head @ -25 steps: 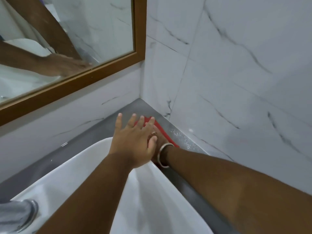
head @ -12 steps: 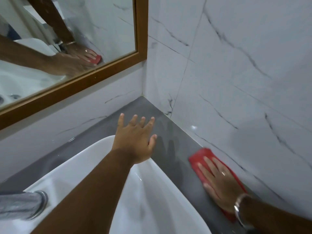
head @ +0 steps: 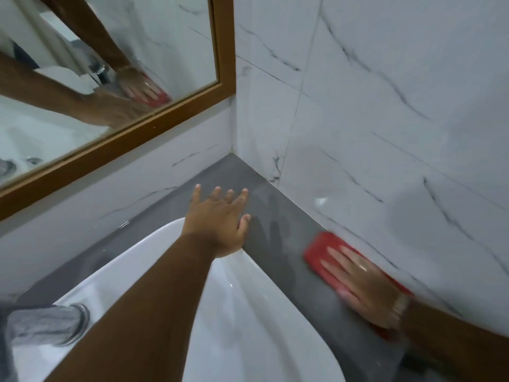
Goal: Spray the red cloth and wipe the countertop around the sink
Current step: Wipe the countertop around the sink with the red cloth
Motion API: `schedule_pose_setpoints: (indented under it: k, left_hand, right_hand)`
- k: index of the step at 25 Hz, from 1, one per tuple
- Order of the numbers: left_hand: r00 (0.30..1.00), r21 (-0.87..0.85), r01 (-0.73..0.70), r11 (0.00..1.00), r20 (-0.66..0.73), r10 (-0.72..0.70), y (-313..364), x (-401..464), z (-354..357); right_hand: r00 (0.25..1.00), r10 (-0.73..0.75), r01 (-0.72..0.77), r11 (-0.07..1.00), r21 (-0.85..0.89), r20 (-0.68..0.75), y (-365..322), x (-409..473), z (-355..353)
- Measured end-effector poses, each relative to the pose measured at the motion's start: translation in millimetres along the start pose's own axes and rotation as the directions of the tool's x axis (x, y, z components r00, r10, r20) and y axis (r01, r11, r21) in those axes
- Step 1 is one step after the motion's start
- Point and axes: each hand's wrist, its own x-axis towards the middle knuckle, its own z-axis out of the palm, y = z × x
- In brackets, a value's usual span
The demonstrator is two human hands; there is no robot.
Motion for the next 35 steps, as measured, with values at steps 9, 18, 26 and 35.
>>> schedule_pose_setpoints:
  k: [9,18,26,35]
  left_hand:
    - [1.000,0.013,0.005,1.000,-0.002,-0.005,-1.7,4.0,1.6]
    - [0.998,0.043,0.064,0.997,-0.006,-0.064,3.8,-1.7,-7.4]
    - [0.995,0.141,0.100,0.985,-0.041,-0.095,11.7,-5.4,-1.9]
    - [0.992,0.172,0.117,0.978,0.024,-0.123,81.4,-42.3,-6.6]
  right_hand:
    - [0.999,-0.043,0.044,0.997,0.061,-0.024,-10.1,69.8,-15.7]
    - [0.997,0.074,-0.073,0.991,0.114,-0.004,1.7,-69.1,14.4]
    - [0.999,0.008,-0.012,0.995,0.100,0.039,0.1,-11.0,2.1]
    - [1.000,0.025,-0.023,0.985,0.172,-0.007,-2.4,-22.2,1.1]
